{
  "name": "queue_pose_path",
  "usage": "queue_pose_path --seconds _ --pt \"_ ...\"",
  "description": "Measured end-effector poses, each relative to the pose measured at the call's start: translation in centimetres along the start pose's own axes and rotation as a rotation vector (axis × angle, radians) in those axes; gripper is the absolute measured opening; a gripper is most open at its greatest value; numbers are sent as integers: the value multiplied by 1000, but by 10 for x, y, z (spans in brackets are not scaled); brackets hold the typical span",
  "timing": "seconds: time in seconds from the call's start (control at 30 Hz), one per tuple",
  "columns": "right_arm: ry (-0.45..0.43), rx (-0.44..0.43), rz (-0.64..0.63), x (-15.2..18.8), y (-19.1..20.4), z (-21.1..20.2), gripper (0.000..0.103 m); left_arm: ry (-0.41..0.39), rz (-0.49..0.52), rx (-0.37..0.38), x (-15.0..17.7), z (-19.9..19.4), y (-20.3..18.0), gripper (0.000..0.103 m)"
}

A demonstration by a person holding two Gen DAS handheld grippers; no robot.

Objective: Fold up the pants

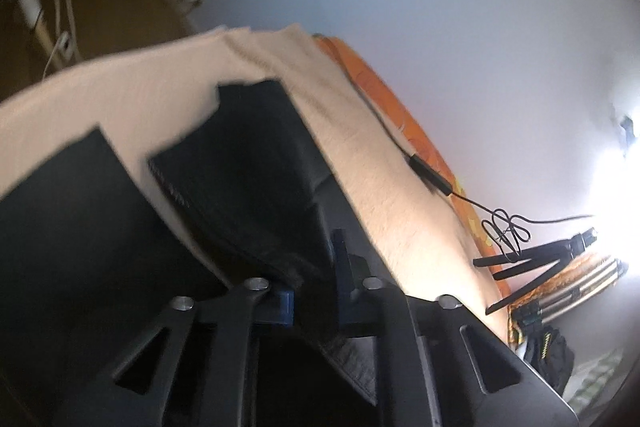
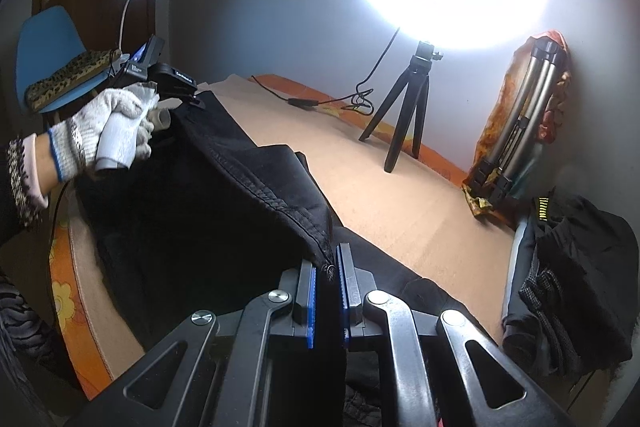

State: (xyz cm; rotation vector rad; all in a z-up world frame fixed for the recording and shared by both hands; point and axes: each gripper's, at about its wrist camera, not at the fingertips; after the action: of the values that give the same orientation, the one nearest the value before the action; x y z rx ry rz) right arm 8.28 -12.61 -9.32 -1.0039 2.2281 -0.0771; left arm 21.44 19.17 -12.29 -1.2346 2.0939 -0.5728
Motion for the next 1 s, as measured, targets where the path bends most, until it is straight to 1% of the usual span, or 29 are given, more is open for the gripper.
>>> queue_pose_path --seconds 0.07,0.17,0.23,0.37,0.43,0.47,0.53,0.6,0.7,0.77,0.83,0.93,1.0 --pt "3 -2 -7 1 2 1 7 -24 62 2 1 -7 -7 7" --pt "8 4 -16 2 2 1 7 -46 147 4 0 -21 -13 5" --pt "6 3 -17 2 3 -1 7 -56 179 10 -2 -32 -16 4" --pt "2 -8 -49 6 10 -9 7 -108 235 13 2 -59 -19 4" --pt "6 -14 -71 11 17 -12 7 -139 279 0 10 -79 -14 4" --pt "12 -22 -83 14 20 -14 7 -148 291 -7 11 -78 -12 4" --pt "29 -37 -115 22 28 -17 7 -171 312 -20 20 -89 -3 4" --pt "48 -46 -157 30 38 -19 7 -193 321 -40 32 -101 15 4" --pt "79 -52 -207 41 49 -20 7 -181 265 -56 49 -101 46 4" --pt "96 -53 -229 46 54 -20 7 -143 192 -65 57 -93 68 4" --pt "106 -40 -251 49 58 -20 7 -127 141 -66 61 -90 86 4" --pt "117 -19 -286 54 64 -20 7 -115 108 -43 66 -90 104 4" --pt "126 -16 -295 55 65 -19 7 -107 82 -23 65 -90 109 6"
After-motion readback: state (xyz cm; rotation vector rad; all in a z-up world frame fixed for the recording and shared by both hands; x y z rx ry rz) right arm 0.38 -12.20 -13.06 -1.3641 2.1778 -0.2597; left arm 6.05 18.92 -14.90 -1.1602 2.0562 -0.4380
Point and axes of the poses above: each gripper's, at about its wrist camera, not at the fingertips, and z roughly the way its jaws point, y to its left, x to its underside, and after that the axes turned 15 degrees about -z, right-handed
